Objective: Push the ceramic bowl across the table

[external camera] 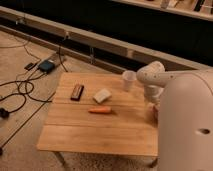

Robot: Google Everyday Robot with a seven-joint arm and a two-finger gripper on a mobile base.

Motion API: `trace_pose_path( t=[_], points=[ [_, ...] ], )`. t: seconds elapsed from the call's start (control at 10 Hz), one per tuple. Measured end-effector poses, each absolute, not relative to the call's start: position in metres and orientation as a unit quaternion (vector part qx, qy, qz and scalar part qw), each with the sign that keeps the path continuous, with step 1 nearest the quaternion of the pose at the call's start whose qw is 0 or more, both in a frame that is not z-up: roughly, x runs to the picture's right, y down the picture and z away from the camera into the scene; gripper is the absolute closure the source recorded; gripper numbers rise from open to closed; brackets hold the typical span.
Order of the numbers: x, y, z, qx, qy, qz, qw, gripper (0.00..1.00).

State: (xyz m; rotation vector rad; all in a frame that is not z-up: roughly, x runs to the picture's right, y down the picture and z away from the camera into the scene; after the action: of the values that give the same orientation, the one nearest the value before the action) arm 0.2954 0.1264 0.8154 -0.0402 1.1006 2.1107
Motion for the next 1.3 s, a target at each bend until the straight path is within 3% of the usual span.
trace_pose_path(
  t=[0.8, 1.3],
  points=[
    [0.32, 0.149, 0.827, -0.027, 0.453, 0.817, 0.355, 0.35],
    [0.357, 0.153, 0.805, -0.007, 0.482, 0.814, 0.325, 0.35]
  ],
)
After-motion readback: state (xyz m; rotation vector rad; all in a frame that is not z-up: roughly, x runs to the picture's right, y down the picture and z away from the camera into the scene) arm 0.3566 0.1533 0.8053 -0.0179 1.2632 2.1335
